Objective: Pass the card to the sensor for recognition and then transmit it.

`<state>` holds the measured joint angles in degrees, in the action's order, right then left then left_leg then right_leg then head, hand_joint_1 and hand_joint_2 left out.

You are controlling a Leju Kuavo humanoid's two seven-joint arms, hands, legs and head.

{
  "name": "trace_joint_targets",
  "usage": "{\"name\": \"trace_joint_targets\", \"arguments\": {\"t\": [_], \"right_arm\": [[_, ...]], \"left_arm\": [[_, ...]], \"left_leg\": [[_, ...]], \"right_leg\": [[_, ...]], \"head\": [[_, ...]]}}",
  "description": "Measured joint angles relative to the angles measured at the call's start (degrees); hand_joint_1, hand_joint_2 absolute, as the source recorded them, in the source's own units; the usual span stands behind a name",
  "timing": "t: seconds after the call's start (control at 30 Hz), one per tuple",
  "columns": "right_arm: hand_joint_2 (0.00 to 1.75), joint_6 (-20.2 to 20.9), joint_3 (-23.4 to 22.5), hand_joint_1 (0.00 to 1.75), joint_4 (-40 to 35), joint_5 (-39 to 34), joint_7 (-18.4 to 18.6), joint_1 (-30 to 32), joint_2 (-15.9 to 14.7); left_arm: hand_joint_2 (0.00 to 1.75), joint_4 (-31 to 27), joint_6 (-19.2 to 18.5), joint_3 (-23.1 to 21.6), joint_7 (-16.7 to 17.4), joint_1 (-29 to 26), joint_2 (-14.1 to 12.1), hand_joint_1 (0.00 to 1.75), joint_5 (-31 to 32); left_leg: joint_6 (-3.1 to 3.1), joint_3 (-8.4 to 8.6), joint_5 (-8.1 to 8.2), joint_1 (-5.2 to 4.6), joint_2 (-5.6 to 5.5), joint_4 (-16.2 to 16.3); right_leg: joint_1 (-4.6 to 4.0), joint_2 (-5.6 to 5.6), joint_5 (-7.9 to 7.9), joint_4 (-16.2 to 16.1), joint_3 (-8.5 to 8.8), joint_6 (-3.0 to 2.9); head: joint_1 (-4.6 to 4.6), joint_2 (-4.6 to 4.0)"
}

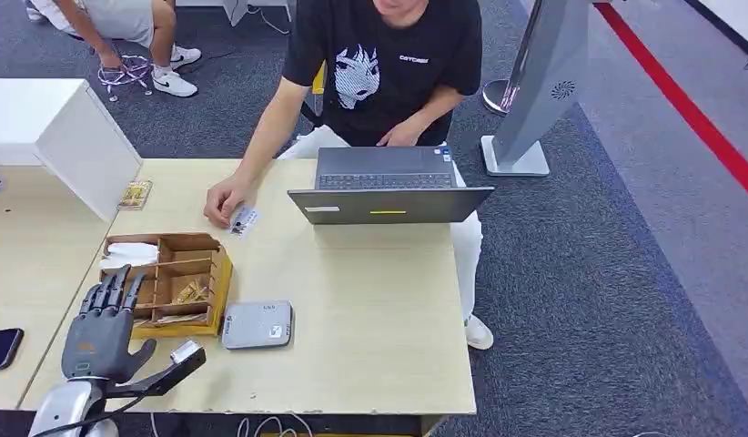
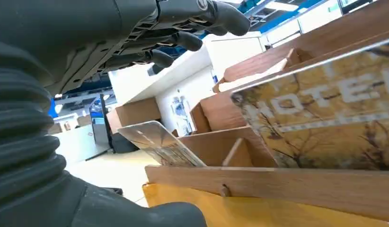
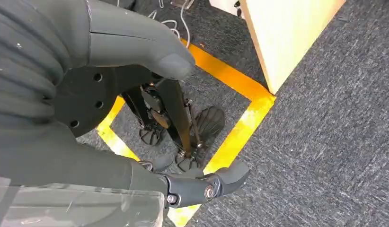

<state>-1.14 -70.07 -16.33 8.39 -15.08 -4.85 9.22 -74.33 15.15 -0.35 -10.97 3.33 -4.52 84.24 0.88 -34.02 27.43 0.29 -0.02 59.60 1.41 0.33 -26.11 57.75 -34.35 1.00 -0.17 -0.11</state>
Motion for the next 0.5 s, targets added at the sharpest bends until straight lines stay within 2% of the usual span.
{"name": "trace_joint_targets", "arguments": {"t": [0.5], "right_arm": [[1.75,-0.02,0.0,0.0,0.04,0.02,0.02,0.0,-0.17]], "left_arm": [[1.75,-2.14,-0.11,0.02,0.31,-1.23,-0.79,0.0,-0.17]], "left_leg": [[0.0,0.0,0.0,0.0,-0.01,0.0]], "right_leg": [[0.0,-0.01,0.0,0.0,0.01,0.0]], "head": [[0.0,0.0]]}}
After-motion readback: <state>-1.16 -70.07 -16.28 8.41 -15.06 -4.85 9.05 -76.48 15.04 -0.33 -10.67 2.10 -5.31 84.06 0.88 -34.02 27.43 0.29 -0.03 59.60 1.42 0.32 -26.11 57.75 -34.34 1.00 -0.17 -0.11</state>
